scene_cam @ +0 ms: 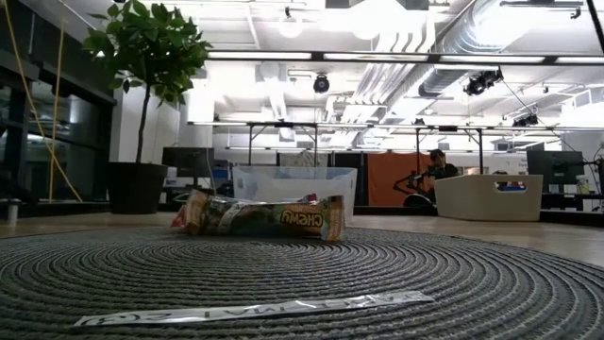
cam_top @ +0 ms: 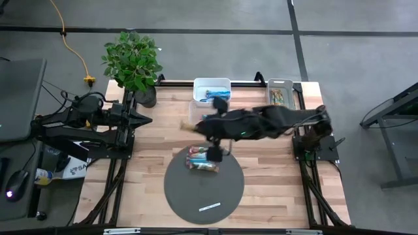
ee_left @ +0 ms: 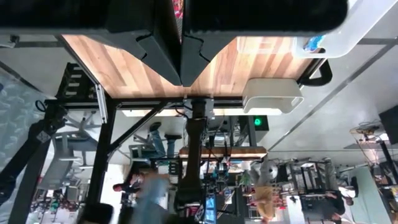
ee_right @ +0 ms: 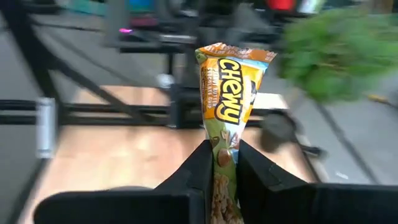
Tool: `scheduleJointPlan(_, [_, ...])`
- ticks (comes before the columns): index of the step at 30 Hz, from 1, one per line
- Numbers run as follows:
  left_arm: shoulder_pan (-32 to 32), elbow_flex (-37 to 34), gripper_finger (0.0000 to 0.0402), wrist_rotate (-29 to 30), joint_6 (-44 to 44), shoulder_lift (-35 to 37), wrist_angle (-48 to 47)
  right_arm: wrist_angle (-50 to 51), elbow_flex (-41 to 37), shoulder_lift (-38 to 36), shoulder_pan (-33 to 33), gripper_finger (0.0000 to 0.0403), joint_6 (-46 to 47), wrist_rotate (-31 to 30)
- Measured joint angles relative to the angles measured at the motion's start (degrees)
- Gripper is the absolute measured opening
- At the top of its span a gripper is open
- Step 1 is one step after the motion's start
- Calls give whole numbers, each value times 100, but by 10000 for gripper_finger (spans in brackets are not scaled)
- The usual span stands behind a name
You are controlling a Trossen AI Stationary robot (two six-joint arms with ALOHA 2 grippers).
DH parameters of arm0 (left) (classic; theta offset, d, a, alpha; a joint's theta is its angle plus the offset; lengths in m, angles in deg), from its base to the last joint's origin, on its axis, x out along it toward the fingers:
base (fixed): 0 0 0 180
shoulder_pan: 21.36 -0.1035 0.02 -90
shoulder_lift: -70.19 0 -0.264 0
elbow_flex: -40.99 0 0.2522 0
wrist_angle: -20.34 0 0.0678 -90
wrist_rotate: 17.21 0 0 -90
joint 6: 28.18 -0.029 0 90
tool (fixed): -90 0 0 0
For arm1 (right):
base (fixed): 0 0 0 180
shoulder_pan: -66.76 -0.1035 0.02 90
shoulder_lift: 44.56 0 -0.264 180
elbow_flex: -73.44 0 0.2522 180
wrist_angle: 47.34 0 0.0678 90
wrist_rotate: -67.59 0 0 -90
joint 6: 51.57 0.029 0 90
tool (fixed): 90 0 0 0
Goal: Pick and place Granola Bars by type
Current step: Put the yellow granola bar into the gray bin
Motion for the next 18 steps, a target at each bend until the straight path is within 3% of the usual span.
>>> scheduleJointPlan(10, [0, 0, 1, 0, -2, 2, 2, 2321, 0, -880, 271, 40, 968, -2713])
scheduleJointPlan(16, [0, -1, 1, -1, -2, 1, 0, 4189, -26, -1100, 1041, 37, 2490, -3235])
scheduleJointPlan(18, [0, 0, 1, -2, -2, 0, 0, 4102, -132, -1160, 1406, 35, 2547, -3153])
